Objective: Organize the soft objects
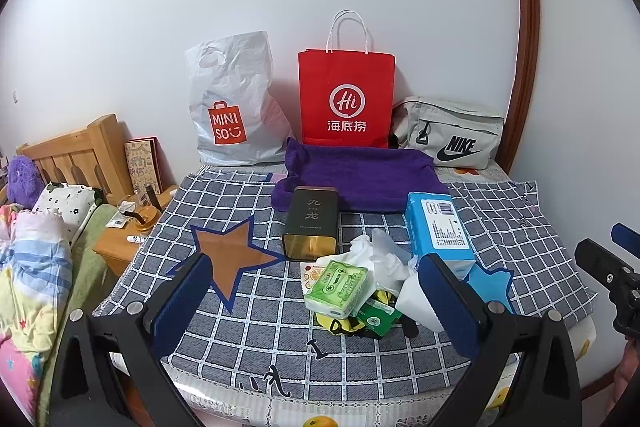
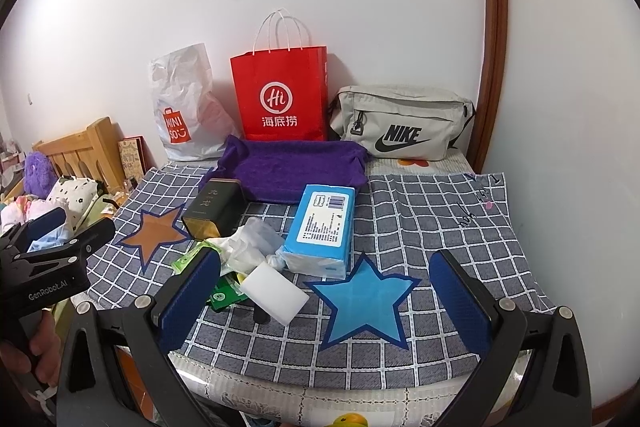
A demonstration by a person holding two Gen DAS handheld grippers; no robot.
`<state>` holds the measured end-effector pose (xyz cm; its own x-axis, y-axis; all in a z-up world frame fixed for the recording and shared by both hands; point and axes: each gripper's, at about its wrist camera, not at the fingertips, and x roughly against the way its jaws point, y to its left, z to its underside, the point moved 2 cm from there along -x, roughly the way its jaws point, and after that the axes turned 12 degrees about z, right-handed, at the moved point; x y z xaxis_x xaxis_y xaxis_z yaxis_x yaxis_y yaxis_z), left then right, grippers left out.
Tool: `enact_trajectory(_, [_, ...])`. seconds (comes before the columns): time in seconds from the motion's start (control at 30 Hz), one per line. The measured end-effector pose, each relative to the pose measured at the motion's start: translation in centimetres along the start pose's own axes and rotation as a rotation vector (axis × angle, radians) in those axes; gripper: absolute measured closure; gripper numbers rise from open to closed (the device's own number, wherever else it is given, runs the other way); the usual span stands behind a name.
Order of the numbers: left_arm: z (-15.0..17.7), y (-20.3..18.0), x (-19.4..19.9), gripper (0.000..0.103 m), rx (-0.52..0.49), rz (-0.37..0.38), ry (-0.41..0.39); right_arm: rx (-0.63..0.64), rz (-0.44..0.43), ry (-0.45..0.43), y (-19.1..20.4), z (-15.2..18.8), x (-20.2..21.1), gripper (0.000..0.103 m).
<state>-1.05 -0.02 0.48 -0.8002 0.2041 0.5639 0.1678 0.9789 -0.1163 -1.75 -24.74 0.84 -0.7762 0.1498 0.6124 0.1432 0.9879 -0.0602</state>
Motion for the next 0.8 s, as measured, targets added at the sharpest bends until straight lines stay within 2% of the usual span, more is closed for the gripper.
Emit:
enact_trajectory(0.4, [0.8,0.5,-2.2,0.000,0.008,0.000,0.049,0.030,-0.061,0.022,0.7,0.8,-2.4,0.000])
enact_trajectory(0.63, [2.0,1.5,-5.6,0.000,0.015,-0.023,0.106,0.057,-0.096,0.083,1.5,2.2,-6.0,0.001])
enact_trajectory(0.8, [3.4,2.6,-8.8,0.000,0.034,-0.025,0.184,0.054,-0.147,0.153,2.2,3.4,-9.7,0.001])
